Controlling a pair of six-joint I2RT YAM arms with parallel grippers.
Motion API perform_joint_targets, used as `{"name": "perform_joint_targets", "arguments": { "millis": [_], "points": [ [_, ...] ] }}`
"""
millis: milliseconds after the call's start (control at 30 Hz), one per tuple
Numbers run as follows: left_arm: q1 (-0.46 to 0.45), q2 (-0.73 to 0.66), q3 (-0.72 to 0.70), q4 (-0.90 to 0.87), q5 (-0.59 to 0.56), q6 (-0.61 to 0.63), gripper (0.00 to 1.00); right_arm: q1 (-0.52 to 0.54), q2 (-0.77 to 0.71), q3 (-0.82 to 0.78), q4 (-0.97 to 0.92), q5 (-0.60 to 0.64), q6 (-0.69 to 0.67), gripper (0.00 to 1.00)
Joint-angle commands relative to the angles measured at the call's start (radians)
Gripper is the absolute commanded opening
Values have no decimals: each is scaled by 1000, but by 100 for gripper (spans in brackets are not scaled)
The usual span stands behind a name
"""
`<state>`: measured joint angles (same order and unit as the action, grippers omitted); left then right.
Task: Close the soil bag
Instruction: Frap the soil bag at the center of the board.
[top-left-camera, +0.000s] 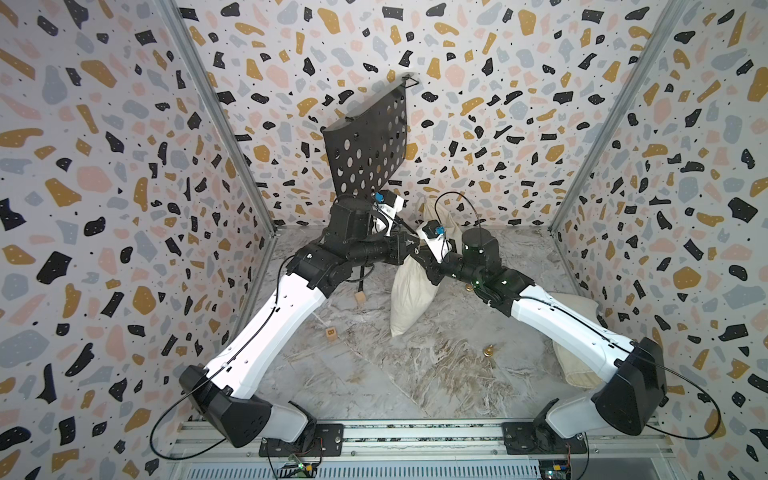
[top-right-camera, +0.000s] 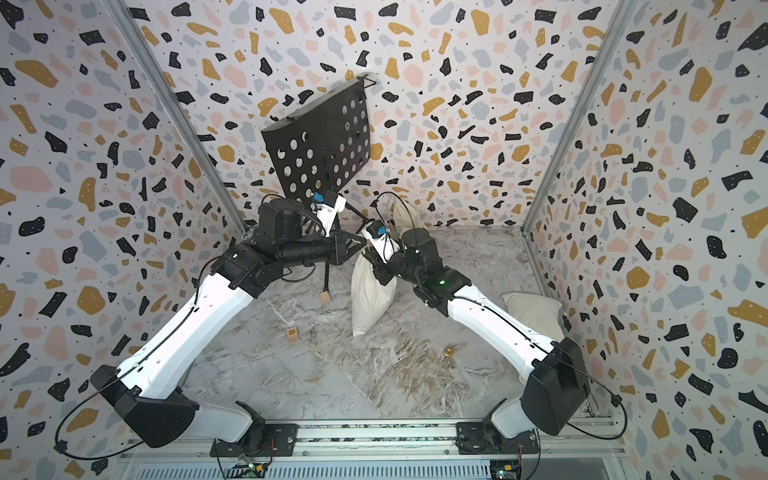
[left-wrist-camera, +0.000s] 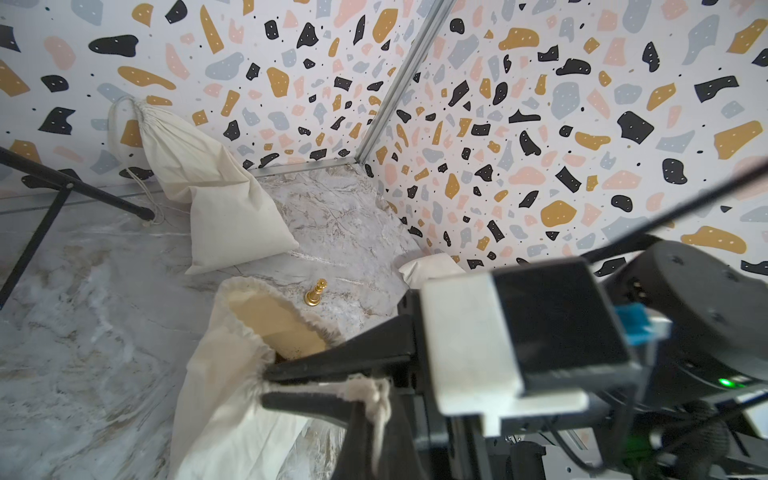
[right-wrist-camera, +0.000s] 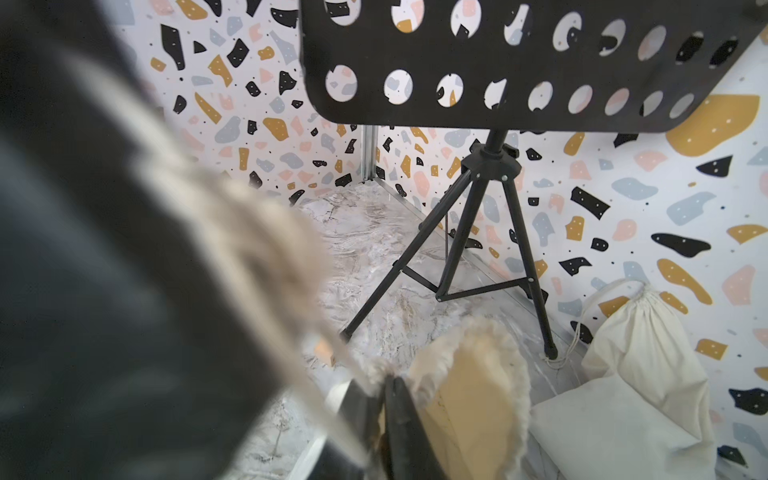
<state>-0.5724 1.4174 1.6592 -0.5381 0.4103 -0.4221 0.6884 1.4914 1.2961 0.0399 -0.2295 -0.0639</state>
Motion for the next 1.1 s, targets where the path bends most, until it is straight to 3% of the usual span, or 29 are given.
{"name": "perform_joint_targets", "arguments": {
  "millis": [0, 167, 267, 533, 833, 933, 1067],
  "points": [
    [-4, -92, 129, 125, 50, 10, 0, -40, 54, -36, -56, 146, 9, 11],
    [-3, -119, 212, 69, -14, 67, 0, -114, 53, -165, -68, 200, 38, 10],
    [-3, -96, 174, 78, -32, 56, 0, -111, -21, -189, -45, 111, 16, 16],
    [-3, 11, 109, 163, 51, -26, 0, -60, -174, -141, -1, -74, -63, 42],
    [-4, 1, 95, 162, 46, -28, 0, -25, -133, 16, -16, -204, -48, 52],
    [-3, -2, 95, 159, 47, -27, 0, -17, -98, 45, -21, -246, -43, 52],
    [-4, -13, 91, 163, 41, -26, 0, -16, -54, 70, -13, -260, -28, 38]
  ]
}}
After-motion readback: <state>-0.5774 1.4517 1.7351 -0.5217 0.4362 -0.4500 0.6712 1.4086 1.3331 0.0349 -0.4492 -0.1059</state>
